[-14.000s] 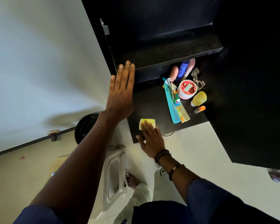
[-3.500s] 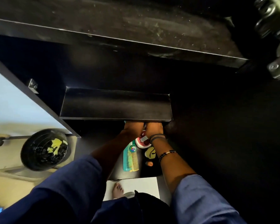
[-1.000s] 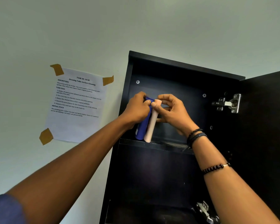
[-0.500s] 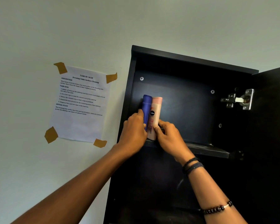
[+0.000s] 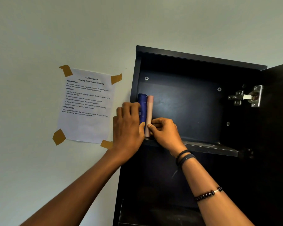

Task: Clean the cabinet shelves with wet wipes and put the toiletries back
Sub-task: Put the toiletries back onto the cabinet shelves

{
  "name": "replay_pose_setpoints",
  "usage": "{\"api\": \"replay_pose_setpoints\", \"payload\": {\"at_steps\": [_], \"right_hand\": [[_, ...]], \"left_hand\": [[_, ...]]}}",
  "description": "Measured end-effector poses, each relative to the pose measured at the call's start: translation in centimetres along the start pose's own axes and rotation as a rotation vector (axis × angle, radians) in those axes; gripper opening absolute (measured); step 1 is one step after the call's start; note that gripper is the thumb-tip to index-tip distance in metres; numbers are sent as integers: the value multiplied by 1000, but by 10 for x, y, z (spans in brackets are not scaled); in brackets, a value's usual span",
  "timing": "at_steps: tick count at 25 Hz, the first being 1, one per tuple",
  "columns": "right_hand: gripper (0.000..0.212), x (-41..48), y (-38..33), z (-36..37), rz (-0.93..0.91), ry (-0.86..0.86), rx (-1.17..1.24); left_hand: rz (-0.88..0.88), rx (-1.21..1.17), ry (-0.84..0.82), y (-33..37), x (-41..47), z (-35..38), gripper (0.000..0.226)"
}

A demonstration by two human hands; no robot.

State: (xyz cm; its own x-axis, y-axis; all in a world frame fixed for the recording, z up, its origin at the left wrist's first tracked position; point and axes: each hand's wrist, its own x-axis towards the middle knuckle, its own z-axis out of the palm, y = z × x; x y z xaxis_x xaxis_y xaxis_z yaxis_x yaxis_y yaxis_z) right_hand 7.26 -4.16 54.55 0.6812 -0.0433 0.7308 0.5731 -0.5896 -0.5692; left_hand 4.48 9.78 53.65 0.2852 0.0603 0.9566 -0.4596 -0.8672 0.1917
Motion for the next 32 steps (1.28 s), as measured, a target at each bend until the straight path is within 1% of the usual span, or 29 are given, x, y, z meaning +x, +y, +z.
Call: {"api": "replay_pose_setpoints", "payload": {"at_steps": [2, 4, 5, 9, 12, 18, 27, 32], "right_hand": [[22, 1, -2, 3, 10, 6, -1], [22, 2, -5, 5, 25, 2, -13], [22, 2, -5, 6, 30, 3, -25], [21, 3, -5, 12, 40, 45, -85], [21, 1, -4, 14, 40, 72, -106], [15, -6, -8, 17, 38, 109, -135], [16, -14, -16, 19, 60, 136, -205], [27, -22, -19, 21, 38, 150, -243]], "left_hand": [[-139, -106, -49, -7, 4, 3, 71], [-221, -191, -115, -12, 7, 7, 82], [-245, -216, -137, -15, 8, 9, 83], [-286, -199, -196, -17, 8, 16, 76], [-298, -195, -184, -14, 8, 19, 69], [-308, -182, -166, -18, 6, 21, 60], [-345, -193, -256, -20, 7, 20, 65], [-294, -272, -238, -23, -5, 17, 64]]}}
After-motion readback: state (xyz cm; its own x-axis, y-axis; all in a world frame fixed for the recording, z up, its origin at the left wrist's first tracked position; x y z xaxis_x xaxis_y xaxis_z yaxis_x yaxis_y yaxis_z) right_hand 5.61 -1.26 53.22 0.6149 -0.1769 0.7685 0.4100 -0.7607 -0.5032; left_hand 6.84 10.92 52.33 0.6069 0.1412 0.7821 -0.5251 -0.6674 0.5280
